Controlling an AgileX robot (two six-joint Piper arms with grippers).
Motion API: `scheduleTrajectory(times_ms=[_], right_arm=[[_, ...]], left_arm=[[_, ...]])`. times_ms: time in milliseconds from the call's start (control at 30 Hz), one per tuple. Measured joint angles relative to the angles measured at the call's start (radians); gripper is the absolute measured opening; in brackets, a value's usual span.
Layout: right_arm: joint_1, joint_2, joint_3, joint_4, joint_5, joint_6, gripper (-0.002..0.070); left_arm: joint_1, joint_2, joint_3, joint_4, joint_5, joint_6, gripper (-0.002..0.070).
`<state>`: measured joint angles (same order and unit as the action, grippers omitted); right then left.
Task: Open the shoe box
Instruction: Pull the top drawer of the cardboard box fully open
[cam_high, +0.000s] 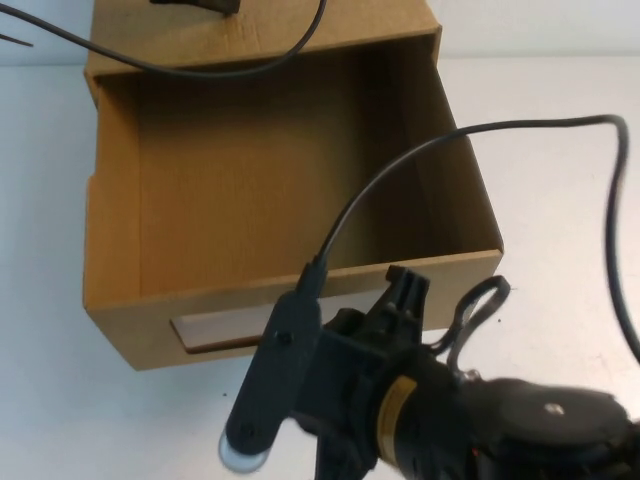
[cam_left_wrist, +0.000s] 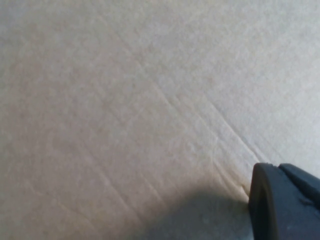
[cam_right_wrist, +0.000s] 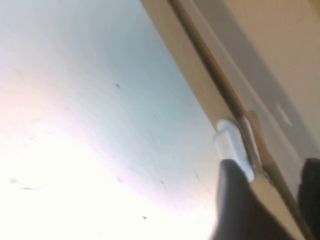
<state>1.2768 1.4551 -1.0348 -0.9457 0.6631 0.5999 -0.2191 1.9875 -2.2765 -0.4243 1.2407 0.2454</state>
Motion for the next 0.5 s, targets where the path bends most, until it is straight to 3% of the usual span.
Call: scheduleTrajectory(times_ms=[67,167,233,367,500], right_arm=[[0.035,-0.026,0.0,0.003,0.009,0.0,0.0284],[0.09,-0.074,0.0,0.003,0.021,0.0,0.0279],[0.116,-0.113,-0.004,0.0,0.037,0.0,0.0236],[0.127,-0.175,-0.043,-0.008,0.12,0.004,0.0064],[0.084,-0.197,-0.121,-0.016,0.23,0.006,0.0001]], left_arm=[[0.0,0.0,0.0,-0.004,0.0,0.0,-0.0005],[0.0,-0.002,0.0,-0.02,0.0,0.0,-0.0006],[0.002,-0.009,0.0,-0.025,0.0,0.003,-0.0005],[0.003,-0.045,-0.002,-0.025,0.017,0.006,-0.0005],[0.003,-0.119,-0.027,-0.023,0.02,0.019,-0.0005]])
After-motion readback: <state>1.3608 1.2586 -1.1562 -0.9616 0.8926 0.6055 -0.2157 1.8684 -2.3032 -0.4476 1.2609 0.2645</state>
